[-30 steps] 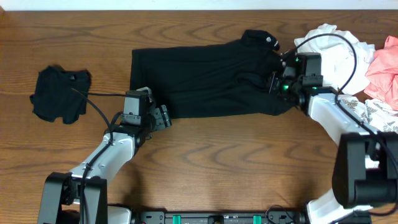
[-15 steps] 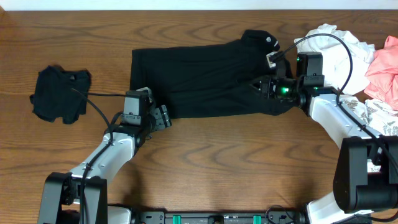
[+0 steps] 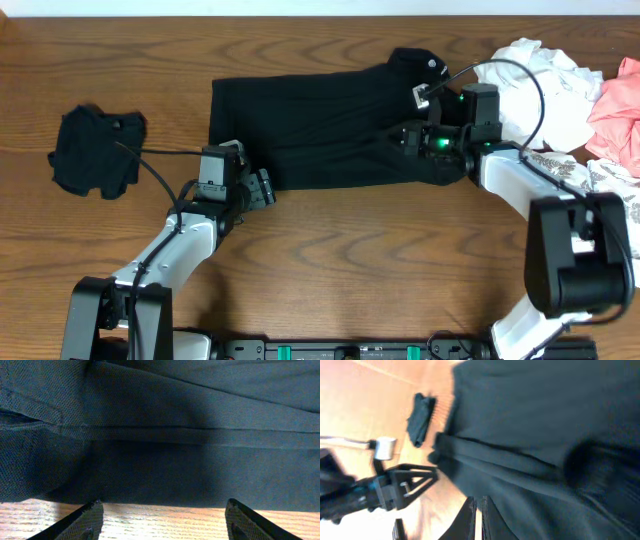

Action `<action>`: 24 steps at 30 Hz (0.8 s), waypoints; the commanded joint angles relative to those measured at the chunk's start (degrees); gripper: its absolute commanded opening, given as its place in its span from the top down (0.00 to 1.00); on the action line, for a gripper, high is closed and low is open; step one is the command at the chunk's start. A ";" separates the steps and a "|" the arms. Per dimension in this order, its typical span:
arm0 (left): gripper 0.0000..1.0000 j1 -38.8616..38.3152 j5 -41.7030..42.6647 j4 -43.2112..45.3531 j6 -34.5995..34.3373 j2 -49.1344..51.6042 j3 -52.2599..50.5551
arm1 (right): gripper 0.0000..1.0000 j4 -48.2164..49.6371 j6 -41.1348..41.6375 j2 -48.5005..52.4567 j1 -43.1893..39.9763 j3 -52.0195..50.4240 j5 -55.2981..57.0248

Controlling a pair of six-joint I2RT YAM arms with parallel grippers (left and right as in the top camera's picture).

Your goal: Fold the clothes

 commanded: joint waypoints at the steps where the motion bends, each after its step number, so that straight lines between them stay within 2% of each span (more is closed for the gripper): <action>1: 0.22 -0.13 -0.28 -0.22 0.81 -0.74 0.85 | 0.94 0.24 3.54 2.91 0.61 -0.87 5.77; 9: 0.22 -0.13 -0.28 -0.37 0.79 -0.74 0.85 | 0.88 0.04 3.85 7.87 0.61 -0.90 18.01; 14: 0.22 -0.13 -0.28 -1.09 0.81 -0.74 0.85 | 0.69 -0.20 11.28 11.08 0.44 -0.90 24.72; 18: 0.21 -0.13 -0.28 -1.25 0.79 -0.74 0.85 | 0.66 -0.02 15.89 14.60 0.24 -0.87 23.85; 24: 0.21 -0.13 -0.28 -1.25 0.81 -0.74 0.85 | 0.61 0.24 11.52 15.87 0.61 -0.87 20.37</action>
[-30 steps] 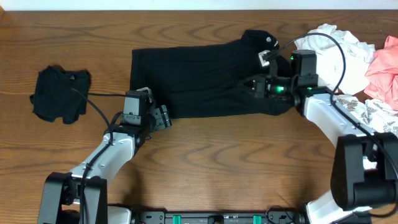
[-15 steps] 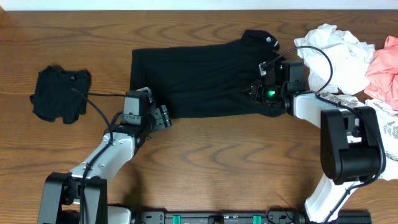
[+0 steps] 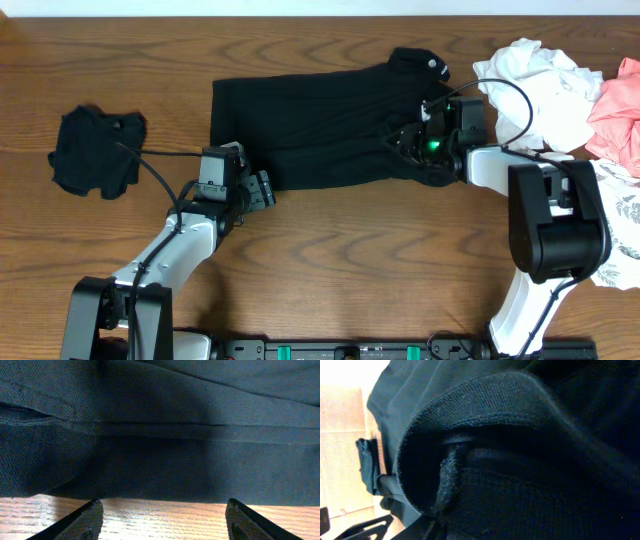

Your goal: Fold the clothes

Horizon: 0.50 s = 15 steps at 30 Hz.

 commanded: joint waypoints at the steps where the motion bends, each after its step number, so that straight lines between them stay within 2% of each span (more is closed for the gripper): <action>1: 0.21 -0.11 -0.28 -0.17 0.81 -0.74 0.85 | 0.60 -1.38 -2.21 5.31 0.63 -2.38 5.51; 7: 0.21 -0.11 -3.91 -0.15 2.99 -0.74 0.85 | 0.53 -0.50 -4.31 3.37 0.52 -2.38 1.64; 11: 0.20 0.00 -9.07 0.13 3.43 -0.74 0.87 | 0.52 -3.10 -4.68 0.52 -0.33 -2.38 4.09; 15: 0.20 0.09 -9.77 0.96 3.78 -0.74 0.85 | 0.51 -8.20 -5.99 -1.42 -1.60 -2.40 7.54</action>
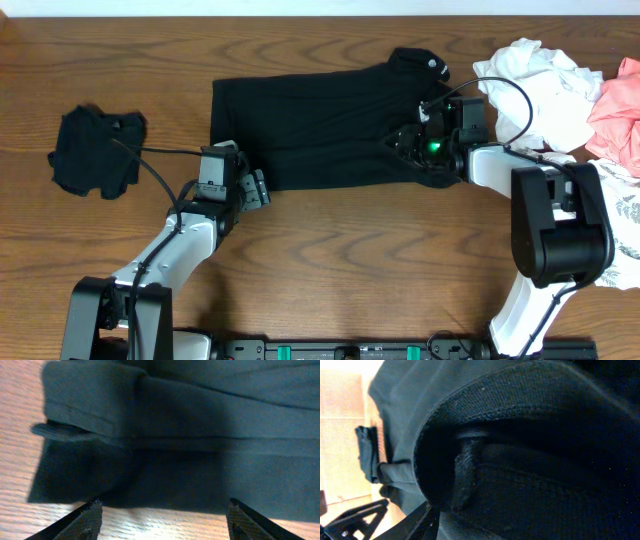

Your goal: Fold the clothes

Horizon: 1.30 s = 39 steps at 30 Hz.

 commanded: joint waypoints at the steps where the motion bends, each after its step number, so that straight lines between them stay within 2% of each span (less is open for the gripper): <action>1: 0.20 0.09 -2.95 0.61 1.38 -0.74 0.87 | 0.51 -4.52 -2.82 0.50 -1.60 -2.36 8.76; 6: 0.20 0.09 -2.49 1.36 2.43 -0.74 0.87 | 0.51 -6.05 -8.68 0.13 -2.12 -2.36 9.11; 9: 0.20 0.09 -2.49 2.27 4.24 -0.92 0.87 | 0.51 -5.92 -15.41 -2.14 -2.10 -2.29 6.40; 17: 0.20 0.09 -2.27 3.74 4.39 -4.42 0.92 | 0.47 -7.93 -22.32 -15.91 -2.12 -1.62 5.01; 24: 0.21 0.04 4.57 3.85 4.35 -8.24 0.92 | 0.48 -18.67 -25.05 -27.69 -2.12 -1.62 17.92; 30: 0.21 0.04 5.22 3.45 4.37 -6.60 0.85 | 0.52 -28.57 -26.56 -26.21 -2.12 -1.64 27.71; 39: 0.21 0.04 5.70 6.43 4.39 1.20 0.85 | 0.54 -27.08 -26.56 -18.47 -2.12 -1.64 29.81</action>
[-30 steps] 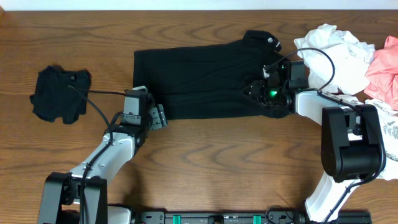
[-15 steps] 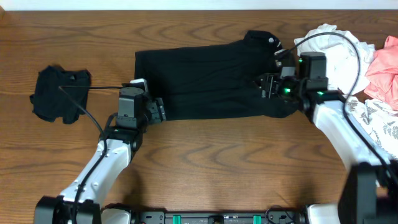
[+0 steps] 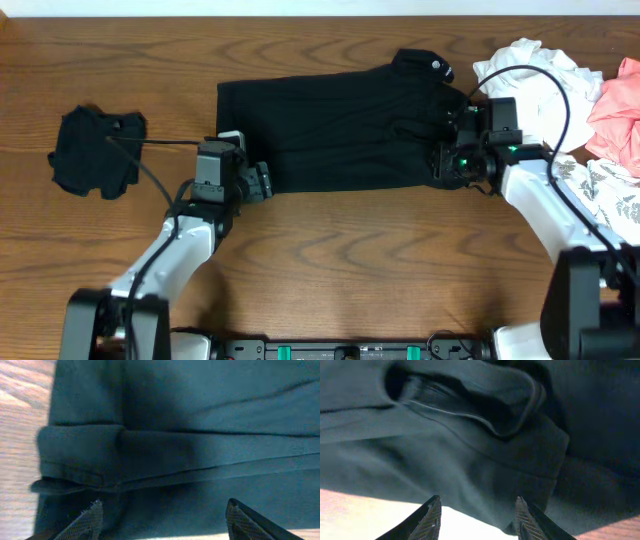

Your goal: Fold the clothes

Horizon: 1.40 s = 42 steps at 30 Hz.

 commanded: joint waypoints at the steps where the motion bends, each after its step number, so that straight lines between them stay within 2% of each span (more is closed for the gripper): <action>1: 0.21 0.04 0.76 2.08 0.96 3.72 0.85 | 0.54 1.40 -1.20 2.78 -0.68 0.02 1.92; 6: 0.21 0.04 1.49 6.47 1.16 6.95 0.85 | 0.53 3.02 -1.20 5.29 -0.68 0.02 1.92; 11: 0.21 0.11 1.16 7.19 1.73 11.21 0.85 | 0.53 2.71 -1.16 6.60 -0.68 0.02 2.19; 16: 0.21 1.11 -2.21 6.21 2.40 14.99 0.85 | 0.53 0.85 1.05 6.69 -0.70 0.02 8.90; 28: 0.21 8.11 -2.43 0.98 2.43 15.02 0.85 | 0.51 -0.22 3.82 6.97 -3.28 -0.20 11.15; 42: 0.20 8.20 -0.83 0.87 2.38 13.42 0.87 | 0.54 -1.18 3.82 6.97 -3.41 -0.85 10.45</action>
